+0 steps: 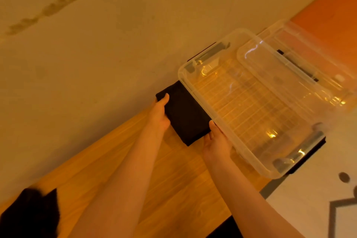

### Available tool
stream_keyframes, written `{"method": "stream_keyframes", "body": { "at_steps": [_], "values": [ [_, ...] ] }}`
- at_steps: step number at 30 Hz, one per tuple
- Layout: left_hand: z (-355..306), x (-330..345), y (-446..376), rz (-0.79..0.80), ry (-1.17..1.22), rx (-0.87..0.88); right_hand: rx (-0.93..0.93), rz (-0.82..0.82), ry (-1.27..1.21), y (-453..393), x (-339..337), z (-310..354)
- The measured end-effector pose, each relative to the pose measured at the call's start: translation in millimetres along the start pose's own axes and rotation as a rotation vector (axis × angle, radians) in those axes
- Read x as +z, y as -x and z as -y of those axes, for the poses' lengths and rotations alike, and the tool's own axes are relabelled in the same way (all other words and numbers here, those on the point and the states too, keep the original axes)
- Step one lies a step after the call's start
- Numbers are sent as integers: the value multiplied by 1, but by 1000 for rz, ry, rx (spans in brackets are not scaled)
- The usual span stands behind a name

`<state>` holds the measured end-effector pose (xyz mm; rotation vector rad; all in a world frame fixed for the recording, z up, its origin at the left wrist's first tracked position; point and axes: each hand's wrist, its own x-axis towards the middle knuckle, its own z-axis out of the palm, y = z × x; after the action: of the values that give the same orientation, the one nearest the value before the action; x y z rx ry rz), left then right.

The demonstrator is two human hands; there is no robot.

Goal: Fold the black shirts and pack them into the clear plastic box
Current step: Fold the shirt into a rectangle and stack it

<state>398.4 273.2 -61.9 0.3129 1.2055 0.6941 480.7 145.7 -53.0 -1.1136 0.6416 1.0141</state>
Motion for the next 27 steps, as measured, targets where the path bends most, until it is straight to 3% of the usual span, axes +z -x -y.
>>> {"method": "stream_keyframes", "body": {
  "at_steps": [2, 5, 9, 12, 15, 20, 22, 24, 27],
  "values": [
    [7, 3, -6, -109, -104, 60, -44, -49, 111, -3, -4, -2],
    [18, 5, -8, -289, -516, 328, -167, -151, 391, 0, -13, -7],
    [35, -4, 12, -317, -901, 687, -525, -9, 775, 17, -33, -16],
    [59, -18, 27, -262, -987, 615, -720, 137, 1016, 16, -48, -20],
    [83, -21, 43, -111, -969, 492, -946, 268, 1227, 9, -58, -22],
    [88, -27, 41, 55, -1055, 550, -1353, 468, 1445, -6, -61, -13],
    [87, -27, 42, 52, -1103, 586, -1459, 509, 1566, -12, -53, -7],
    [87, -29, 45, -37, -1171, 631, -1438, 497, 1782, -15, -42, -1],
    [89, -38, 45, -95, -1508, 715, -1136, 522, 2074, -23, -39, 10]
  ]
}}
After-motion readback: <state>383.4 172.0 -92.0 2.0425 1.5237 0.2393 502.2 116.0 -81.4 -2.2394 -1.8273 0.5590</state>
